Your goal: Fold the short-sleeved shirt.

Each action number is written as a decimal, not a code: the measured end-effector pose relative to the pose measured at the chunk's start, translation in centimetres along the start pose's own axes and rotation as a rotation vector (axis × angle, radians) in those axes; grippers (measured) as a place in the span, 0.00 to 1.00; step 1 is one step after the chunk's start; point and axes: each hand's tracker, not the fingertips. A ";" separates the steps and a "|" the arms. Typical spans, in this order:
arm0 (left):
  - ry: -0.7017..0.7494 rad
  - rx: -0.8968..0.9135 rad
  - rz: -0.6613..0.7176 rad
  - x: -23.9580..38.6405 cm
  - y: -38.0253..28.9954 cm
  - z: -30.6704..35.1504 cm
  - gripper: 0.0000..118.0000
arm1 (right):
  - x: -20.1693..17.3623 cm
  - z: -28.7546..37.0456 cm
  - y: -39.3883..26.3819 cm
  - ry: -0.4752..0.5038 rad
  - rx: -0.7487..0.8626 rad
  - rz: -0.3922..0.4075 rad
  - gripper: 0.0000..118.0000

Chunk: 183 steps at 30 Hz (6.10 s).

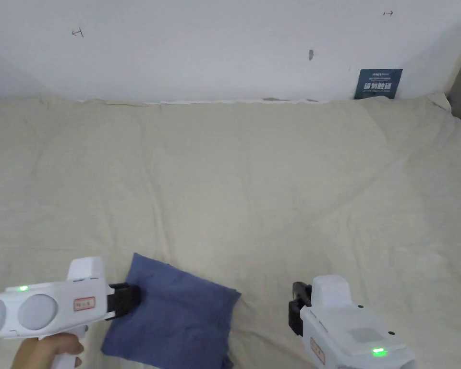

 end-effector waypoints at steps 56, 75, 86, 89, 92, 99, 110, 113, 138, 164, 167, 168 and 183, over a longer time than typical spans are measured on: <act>0.259 0.952 -0.267 18.1 1.7 15.0 0.00 | 3.6 15.6 13.5 -0.224 0.537 0.131 0.02; 0.215 0.911 -0.296 18.5 1.3 14.1 0.00 | 4.2 15.7 13.0 -0.233 0.525 0.117 0.02; 0.224 0.905 -0.291 18.3 1.1 14.1 0.00 | 4.2 15.9 13.0 -0.224 0.528 0.104 0.02; 0.222 0.903 -0.287 18.3 0.9 14.1 0.00 | 4.3 16.0 12.9 -0.222 0.533 0.106 0.02; 0.217 0.901 -0.279 18.3 0.9 14.2 0.00 | 4.3 16.1 12.8 -0.220 0.534 0.108 0.02; 0.216 0.902 -0.278 18.2 0.8 14.2 0.00 | 4.3 16.2 12.8 -0.226 0.534 0.114 0.02; 0.199 0.907 -0.279 18.3 0.7 14.3 0.00 | 4.3 16.3 12.9 -0.229 0.535 0.116 0.02; 0.197 0.905 -0.280 18.4 0.7 14.2 0.00 | 4.2 16.3 12.9 -0.229 0.535 0.117 0.02; 0.194 0.891 -0.251 18.3 0.6 13.5 1.00 | 4.5 16.3 12.7 -0.225 0.525 0.090 0.94; 0.228 0.895 -0.295 19.0 0.3 13.4 1.00 | 4.7 16.2 12.5 -0.250 0.531 0.077 1.00; 0.233 0.899 -0.293 19.0 0.2 13.4 1.00 | 4.6 16.2 12.5 -0.251 0.532 0.078 1.00; 0.232 0.899 -0.291 19.0 0.3 13.5 1.00 | 4.6 16.2 12.5 -0.250 0.533 0.078 1.00; 0.234 0.904 -0.274 18.6 0.2 13.8 1.00 | 4.3 16.3 12.5 -0.240 0.544 0.082 1.00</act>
